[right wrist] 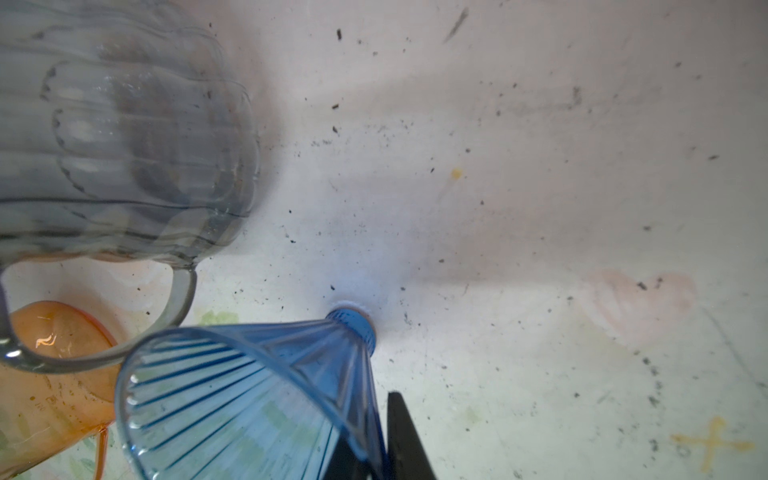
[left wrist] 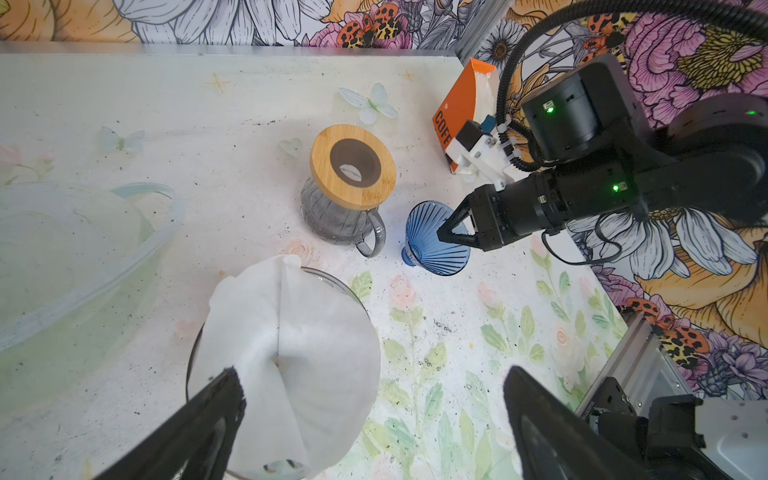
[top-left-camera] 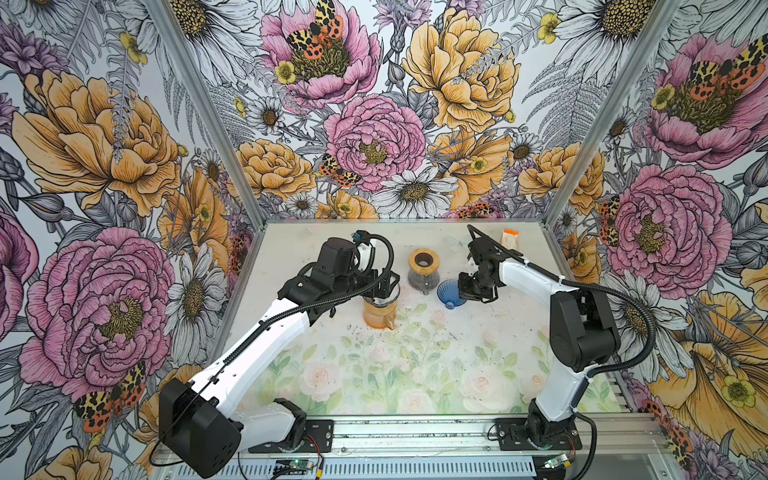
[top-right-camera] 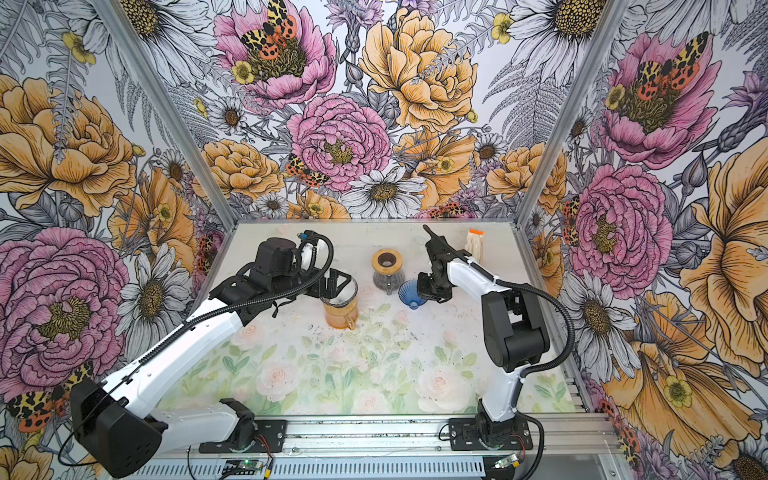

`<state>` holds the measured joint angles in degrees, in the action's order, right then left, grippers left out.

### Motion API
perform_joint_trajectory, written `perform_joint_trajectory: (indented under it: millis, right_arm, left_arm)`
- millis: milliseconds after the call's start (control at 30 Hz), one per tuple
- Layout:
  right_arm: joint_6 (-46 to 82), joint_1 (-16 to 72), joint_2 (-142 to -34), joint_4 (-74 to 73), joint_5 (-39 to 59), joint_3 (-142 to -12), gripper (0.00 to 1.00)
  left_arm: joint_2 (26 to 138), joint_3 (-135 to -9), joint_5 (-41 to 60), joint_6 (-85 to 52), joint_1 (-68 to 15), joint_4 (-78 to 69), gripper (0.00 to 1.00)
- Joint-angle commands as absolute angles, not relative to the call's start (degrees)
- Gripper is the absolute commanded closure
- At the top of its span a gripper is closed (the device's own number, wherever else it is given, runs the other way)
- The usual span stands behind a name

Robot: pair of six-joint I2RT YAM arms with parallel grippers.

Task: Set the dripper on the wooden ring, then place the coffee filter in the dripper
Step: 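Lift the blue dripper with the right gripper over the bamboo holder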

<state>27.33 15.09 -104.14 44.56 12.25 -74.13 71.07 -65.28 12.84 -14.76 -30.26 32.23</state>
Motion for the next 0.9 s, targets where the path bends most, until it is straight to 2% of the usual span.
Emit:
perform_joint_trajectory:
  millis: [0,267,633,867]
  right_arm:
    - [26.9,15.5,-103.0,44.6,12.3,-75.7,0.91]
    - [27.0,15.4,-97.5,44.7,11.9,-73.9,0.98]
    - [26.3,15.4,-87.8,45.2,18.5,-76.4,1.00]
    - [25.4,16.6,-90.9,46.0,20.7,-86.1,1.00]
  left_arm:
    - [71.8,-67.1,11.9,-14.0,-30.6,32.4,0.01]
    - [71.9,-67.4,12.1,-13.9,-30.9,32.4,0.01]
    - [72.6,-69.0,11.8,-14.2,-30.9,32.5,0.01]
    - [73.1,-69.1,11.1,-14.9,-30.8,32.4,0.01]
